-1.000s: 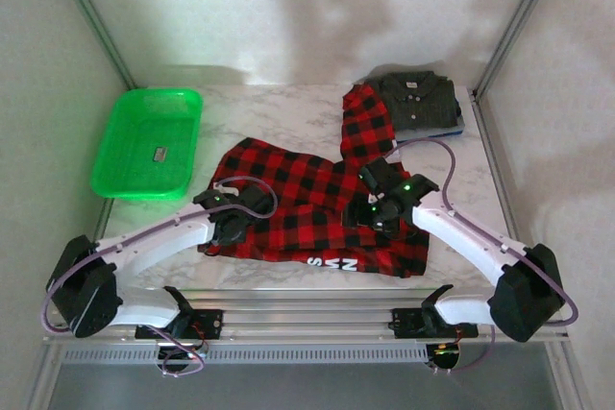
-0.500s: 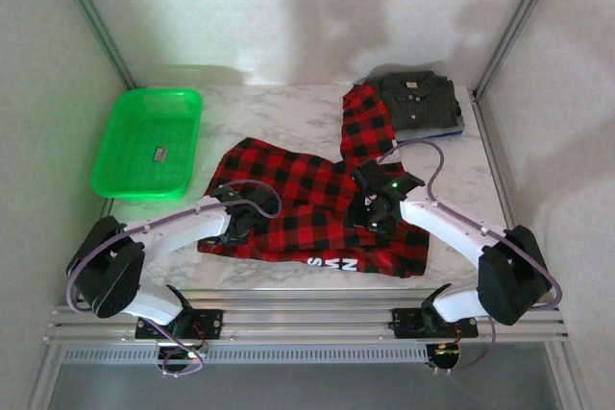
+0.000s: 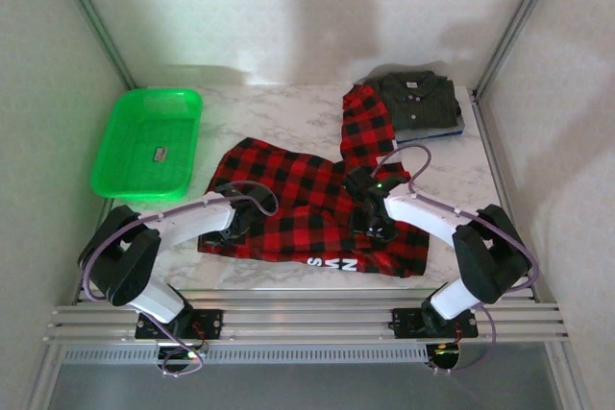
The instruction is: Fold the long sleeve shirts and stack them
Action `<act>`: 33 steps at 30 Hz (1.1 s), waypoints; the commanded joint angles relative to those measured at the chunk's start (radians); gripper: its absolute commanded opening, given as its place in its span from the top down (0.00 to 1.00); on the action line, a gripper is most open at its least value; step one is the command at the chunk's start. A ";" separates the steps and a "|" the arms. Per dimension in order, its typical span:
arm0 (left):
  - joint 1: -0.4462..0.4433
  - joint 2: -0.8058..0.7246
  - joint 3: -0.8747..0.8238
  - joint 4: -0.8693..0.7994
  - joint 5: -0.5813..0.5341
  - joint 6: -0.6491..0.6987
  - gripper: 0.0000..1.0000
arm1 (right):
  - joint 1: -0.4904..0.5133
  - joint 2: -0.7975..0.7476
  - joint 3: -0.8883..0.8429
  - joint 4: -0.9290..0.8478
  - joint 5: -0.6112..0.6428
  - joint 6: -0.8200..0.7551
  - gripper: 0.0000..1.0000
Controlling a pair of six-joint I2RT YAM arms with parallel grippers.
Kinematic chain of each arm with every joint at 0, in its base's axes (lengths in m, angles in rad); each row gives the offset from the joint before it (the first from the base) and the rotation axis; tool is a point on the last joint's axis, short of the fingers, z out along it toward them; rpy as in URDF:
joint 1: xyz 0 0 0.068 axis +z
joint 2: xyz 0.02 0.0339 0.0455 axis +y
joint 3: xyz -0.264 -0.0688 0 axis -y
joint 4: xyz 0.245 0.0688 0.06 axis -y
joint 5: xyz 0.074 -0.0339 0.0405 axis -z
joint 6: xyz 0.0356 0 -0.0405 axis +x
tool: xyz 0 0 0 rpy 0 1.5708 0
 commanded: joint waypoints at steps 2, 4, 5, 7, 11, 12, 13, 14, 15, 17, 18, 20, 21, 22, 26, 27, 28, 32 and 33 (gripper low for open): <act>0.024 0.038 -0.020 0.019 -0.009 -0.021 0.88 | 0.024 0.042 -0.030 0.014 0.059 0.054 0.37; 0.036 0.051 -0.016 0.020 -0.027 -0.032 0.75 | 0.030 0.055 -0.034 0.020 0.069 0.065 0.38; 0.041 0.051 -0.014 0.021 -0.033 -0.035 0.66 | 0.034 0.057 -0.034 0.024 0.070 0.069 0.39; 0.050 0.039 0.008 0.006 -0.049 -0.043 0.36 | 0.046 0.056 -0.035 0.023 0.087 0.079 0.39; 0.049 -0.027 0.133 -0.053 -0.030 -0.060 0.22 | 0.049 -0.005 -0.039 -0.001 0.141 0.111 0.36; 0.046 -0.052 0.179 -0.067 -0.011 -0.068 0.21 | 0.049 -0.042 -0.040 -0.017 0.168 0.120 0.34; 0.043 -0.081 0.244 -0.070 0.016 -0.070 0.21 | 0.049 -0.086 -0.040 -0.035 0.195 0.128 0.32; 0.037 -0.102 0.285 -0.060 0.046 -0.071 0.21 | 0.049 -0.124 -0.039 -0.049 0.218 0.132 0.31; 0.025 -0.124 0.327 -0.033 0.095 -0.065 0.20 | 0.045 -0.174 -0.036 -0.072 0.241 0.133 0.29; 0.015 -0.149 0.358 0.057 0.226 -0.052 0.20 | 0.029 -0.254 -0.021 -0.122 0.262 0.113 0.27; 0.018 -0.159 0.342 0.133 0.338 -0.042 0.19 | 0.018 -0.291 -0.006 -0.151 0.269 0.105 0.25; 0.019 -0.167 0.279 0.274 0.499 -0.038 0.21 | -0.005 -0.353 0.005 -0.152 0.207 0.052 0.25; 0.021 -0.166 0.227 0.353 0.555 -0.046 0.24 | -0.017 -0.375 -0.003 -0.110 0.130 0.012 0.26; 0.028 -0.160 0.188 0.397 0.590 -0.057 0.29 | -0.021 -0.384 -0.017 -0.062 0.052 -0.019 0.28; 0.053 -0.124 0.036 0.557 0.651 -0.072 0.48 | -0.018 -0.285 -0.096 0.094 -0.190 -0.001 0.41; 0.062 -0.109 0.000 0.591 0.656 -0.079 0.50 | -0.013 -0.242 -0.114 0.100 -0.183 0.023 0.47; 0.067 -0.094 -0.024 0.604 0.640 -0.078 0.50 | -0.008 -0.206 -0.126 0.101 -0.159 0.052 0.52; 0.096 -0.043 -0.098 0.589 0.564 -0.083 0.53 | -0.008 -0.119 -0.178 0.124 -0.100 0.138 0.53; 0.099 -0.044 -0.121 0.589 0.543 -0.085 0.52 | -0.009 -0.093 -0.178 0.105 -0.077 0.152 0.52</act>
